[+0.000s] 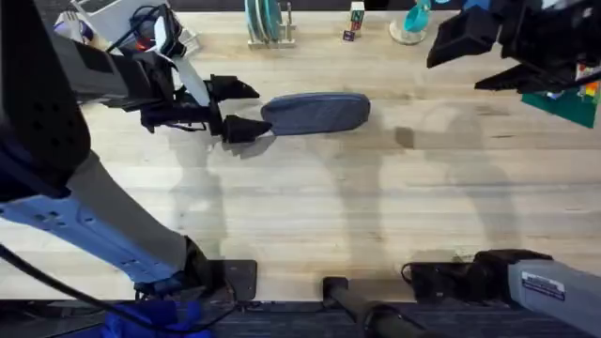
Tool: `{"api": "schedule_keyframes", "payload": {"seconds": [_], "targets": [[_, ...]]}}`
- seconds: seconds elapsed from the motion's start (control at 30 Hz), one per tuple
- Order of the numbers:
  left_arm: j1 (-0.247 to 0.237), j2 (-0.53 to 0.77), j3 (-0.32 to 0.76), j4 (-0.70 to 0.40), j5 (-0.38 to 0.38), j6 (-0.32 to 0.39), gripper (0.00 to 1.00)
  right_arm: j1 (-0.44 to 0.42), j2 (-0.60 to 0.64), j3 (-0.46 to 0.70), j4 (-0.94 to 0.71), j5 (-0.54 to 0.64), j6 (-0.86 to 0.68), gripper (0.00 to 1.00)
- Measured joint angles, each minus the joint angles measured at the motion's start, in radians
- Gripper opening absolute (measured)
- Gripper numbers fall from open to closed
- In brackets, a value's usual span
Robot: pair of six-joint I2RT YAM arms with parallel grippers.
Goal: Unzip the bag, pick up the pens from the table one at a time and place them inside, then zip the bag closed.
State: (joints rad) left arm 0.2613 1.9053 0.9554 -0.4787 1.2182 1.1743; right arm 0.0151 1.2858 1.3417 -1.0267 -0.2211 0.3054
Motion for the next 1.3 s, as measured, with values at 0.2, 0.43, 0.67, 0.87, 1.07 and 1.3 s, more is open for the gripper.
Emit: {"api": "schedule_keyframes", "payload": {"seconds": [0.2,0.43,0.67,0.87,1.07,1.3], "targets": [[-0.001,0.0,0.0,0.0,-0.012,-0.028,0.995,0.0,-0.032,0.0,-0.011,0.0,-0.027,0.996],[-0.001,0.0,0.036,-0.026,-0.077,-0.266,0.995,0.0,-0.036,0.0,-0.027,0.0,-0.058,0.997],[-0.001,-0.01,0.178,-0.206,-0.237,-0.443,0.996,0.0,-0.036,0.0,-0.028,0.0,-0.071,0.997],[-0.001,-0.152,0.238,-0.303,-0.36,-0.478,0.996,0.0,-0.036,0.0,-0.028,0.0,-0.075,0.996],[-0.001,-0.352,0.24,-0.383,-0.442,-0.487,0.996,0.0,-0.036,0.0,-0.03,0.0,-0.085,0.996],[-0.001,-0.572,0.24,-0.482,-0.573,-0.56,0.996,0.0,-0.036,0.0,-0.097,0.0,-0.131,0.996]]}}
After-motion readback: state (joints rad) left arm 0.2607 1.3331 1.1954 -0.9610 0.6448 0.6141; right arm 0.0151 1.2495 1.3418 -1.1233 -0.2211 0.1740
